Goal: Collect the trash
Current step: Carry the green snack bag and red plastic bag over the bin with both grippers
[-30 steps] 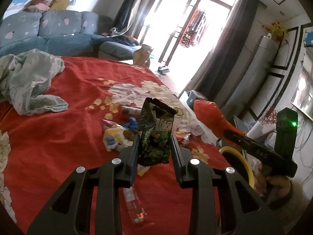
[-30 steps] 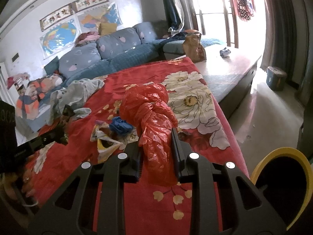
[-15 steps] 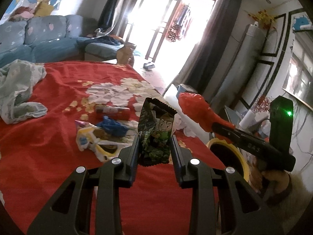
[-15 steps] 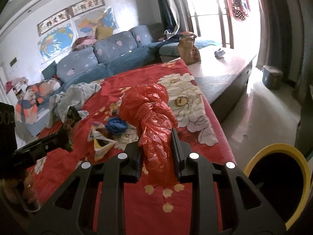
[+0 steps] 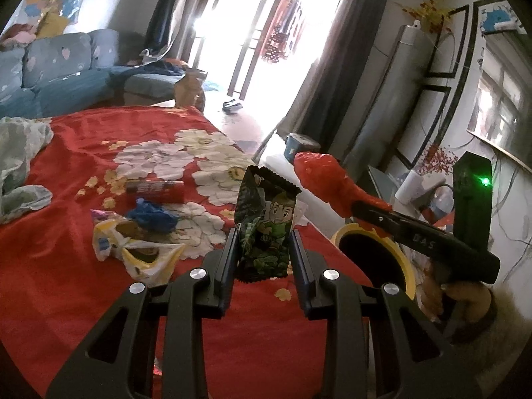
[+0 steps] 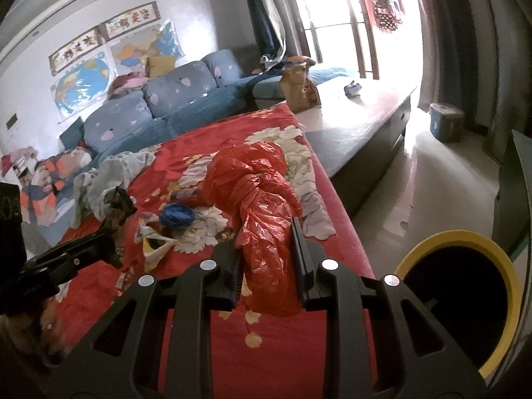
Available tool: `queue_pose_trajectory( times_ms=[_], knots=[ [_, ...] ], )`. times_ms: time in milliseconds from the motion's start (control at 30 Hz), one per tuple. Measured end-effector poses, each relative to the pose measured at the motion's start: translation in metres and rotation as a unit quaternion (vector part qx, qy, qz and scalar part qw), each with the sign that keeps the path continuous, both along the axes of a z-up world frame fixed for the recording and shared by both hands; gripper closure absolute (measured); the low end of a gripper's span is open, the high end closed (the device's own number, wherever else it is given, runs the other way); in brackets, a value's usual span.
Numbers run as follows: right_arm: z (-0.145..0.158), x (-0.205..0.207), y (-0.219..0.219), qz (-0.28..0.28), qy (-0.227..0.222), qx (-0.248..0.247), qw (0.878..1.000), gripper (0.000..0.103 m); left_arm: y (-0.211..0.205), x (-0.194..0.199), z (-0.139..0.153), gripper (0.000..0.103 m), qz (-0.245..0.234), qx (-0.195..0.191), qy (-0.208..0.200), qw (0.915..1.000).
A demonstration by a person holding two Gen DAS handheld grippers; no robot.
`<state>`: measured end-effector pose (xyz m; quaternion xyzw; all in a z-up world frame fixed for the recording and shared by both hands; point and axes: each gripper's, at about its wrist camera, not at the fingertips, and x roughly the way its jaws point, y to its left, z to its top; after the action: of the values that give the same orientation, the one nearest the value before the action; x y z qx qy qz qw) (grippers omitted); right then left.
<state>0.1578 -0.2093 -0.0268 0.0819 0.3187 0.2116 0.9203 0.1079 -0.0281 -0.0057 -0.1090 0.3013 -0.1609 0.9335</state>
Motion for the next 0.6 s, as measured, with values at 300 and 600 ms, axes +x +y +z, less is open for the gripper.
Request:
queue_pose_trajectory(
  times_ms=[300,600],
  knots=[
    [-0.007,-0.002,-0.022,-0.028,0.007,0.002,1.0,0.084,-0.027,0.005,-0.001,0.074,-0.029,0.011,0.002,0.9995],
    [-0.015,-0.004,-0.047,-0.06,0.014,0.008,0.998,0.084,-0.055,0.011,-0.003,0.074,-0.057,0.021,0.003,0.9982]
  ],
)
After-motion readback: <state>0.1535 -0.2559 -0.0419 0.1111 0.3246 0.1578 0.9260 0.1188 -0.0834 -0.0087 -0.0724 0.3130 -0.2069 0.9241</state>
